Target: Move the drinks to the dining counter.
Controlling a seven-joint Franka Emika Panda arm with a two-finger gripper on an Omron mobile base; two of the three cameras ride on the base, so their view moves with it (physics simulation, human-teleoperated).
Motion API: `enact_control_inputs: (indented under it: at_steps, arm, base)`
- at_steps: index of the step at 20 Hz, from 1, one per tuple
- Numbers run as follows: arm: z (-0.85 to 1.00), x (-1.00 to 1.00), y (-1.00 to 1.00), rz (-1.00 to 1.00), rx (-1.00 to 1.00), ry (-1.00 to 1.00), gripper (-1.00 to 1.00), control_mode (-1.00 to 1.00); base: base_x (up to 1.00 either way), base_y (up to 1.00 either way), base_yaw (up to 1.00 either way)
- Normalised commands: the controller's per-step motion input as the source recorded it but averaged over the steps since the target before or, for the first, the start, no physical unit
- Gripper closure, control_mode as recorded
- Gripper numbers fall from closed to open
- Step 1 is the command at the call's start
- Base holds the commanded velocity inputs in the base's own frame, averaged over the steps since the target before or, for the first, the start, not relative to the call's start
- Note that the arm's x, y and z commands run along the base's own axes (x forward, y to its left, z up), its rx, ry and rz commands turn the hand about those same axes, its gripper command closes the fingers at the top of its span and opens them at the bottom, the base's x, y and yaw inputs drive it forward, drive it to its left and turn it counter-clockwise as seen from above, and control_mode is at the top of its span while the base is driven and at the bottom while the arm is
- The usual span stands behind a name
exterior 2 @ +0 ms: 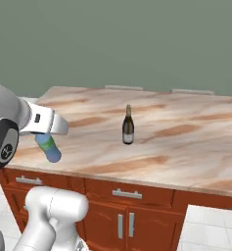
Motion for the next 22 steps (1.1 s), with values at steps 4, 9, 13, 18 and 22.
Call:
enact_control_inputs:
  at_steps: [4,9,13,18,22]
  arm:
    - [0.00,0.00,0.00,0.00,0.00,0.00,1.00,1.00]
    - [0.00,0.00,0.00,0.00,0.00,0.00,1.00,1.00]
    - [0.00,0.00,0.00,0.00,0.00,0.00,1.00,1.00]
    - [0.00,0.00,0.00,0.00,0.00,0.00,1.00,1.00]
    - [0.00,0.00,0.00,0.00,0.00,0.00,1.00,1.00]
  base:
    - [1.00,0.92,-0.36]
    - [1.00,0.77,-0.22]
    - [1.00,0.06,0.03]
    - [1.00,-0.12,0.26]
    - [1.00,-0.15,0.40]
